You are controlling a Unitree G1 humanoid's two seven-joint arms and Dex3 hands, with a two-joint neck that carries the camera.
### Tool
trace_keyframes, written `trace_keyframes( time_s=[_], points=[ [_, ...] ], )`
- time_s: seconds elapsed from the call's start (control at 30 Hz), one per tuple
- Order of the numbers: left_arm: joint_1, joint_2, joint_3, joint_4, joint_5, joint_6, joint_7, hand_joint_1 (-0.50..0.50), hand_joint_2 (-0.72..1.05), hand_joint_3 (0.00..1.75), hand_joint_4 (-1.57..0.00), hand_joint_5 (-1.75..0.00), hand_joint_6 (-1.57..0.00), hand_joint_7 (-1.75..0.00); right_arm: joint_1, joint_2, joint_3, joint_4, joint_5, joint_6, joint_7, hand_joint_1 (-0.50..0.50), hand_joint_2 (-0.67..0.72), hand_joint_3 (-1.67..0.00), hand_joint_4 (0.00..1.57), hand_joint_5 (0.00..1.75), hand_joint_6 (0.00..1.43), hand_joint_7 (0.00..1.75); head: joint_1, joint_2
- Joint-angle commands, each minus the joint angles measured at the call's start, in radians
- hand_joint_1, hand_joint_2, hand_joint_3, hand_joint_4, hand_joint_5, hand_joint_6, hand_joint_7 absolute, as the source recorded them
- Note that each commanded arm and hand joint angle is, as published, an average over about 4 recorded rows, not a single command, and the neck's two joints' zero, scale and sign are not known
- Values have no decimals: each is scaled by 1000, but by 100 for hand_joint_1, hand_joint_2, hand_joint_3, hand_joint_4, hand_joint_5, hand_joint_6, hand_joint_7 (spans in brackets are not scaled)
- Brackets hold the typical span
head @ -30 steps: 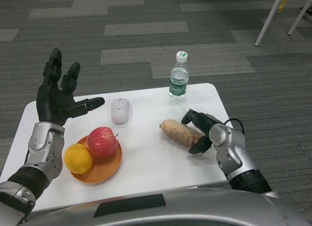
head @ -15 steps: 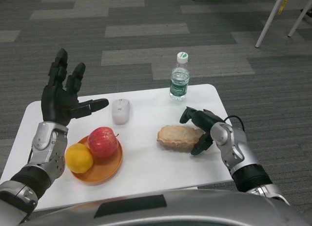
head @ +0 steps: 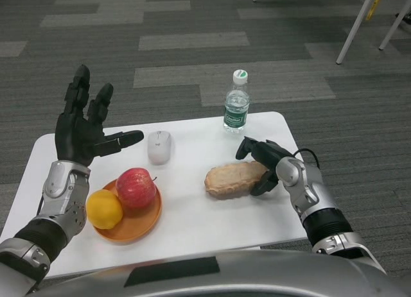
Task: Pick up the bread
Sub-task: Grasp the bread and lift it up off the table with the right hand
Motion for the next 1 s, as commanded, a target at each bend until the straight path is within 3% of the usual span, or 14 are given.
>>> trace_keyframes(
  time_s=[0.03,0.17,0.3,0.5,0.77,1.0],
  points=[
    [-16,-3,4,-1,5,-6,-1,50,43,4,0,-41,0,0,44,19,-12,47,-6,27,37,12,-54,-32,0,80,0,126,2,0],
    [-14,-3,5,-1,5,-6,-1,50,45,2,0,-41,0,0,46,20,-19,42,-3,28,53,16,-54,-32,0,70,0,119,3,0],
    [-14,-3,5,-2,5,-6,-1,50,43,4,0,-41,0,0,48,14,-18,41,2,29,95,12,-54,-30,0,58,0,112,4,-1],
    [-14,-3,5,-4,5,-6,-1,50,43,2,0,-41,0,0,62,1,-7,24,5,30,134,15,-54,-24,0,58,0,112,5,-1],
    [-12,-3,5,-7,5,-6,-1,50,43,4,0,-41,0,0,77,-14,13,-15,10,28,152,17,-48,-16,0,78,0,122,5,-6],
    [-11,-3,5,-8,5,-6,-1,50,43,0,0,-41,0,0,82,-37,50,-48,3,31,165,17,-53,-16,0,85,0,101,5,-5]
  ],
)
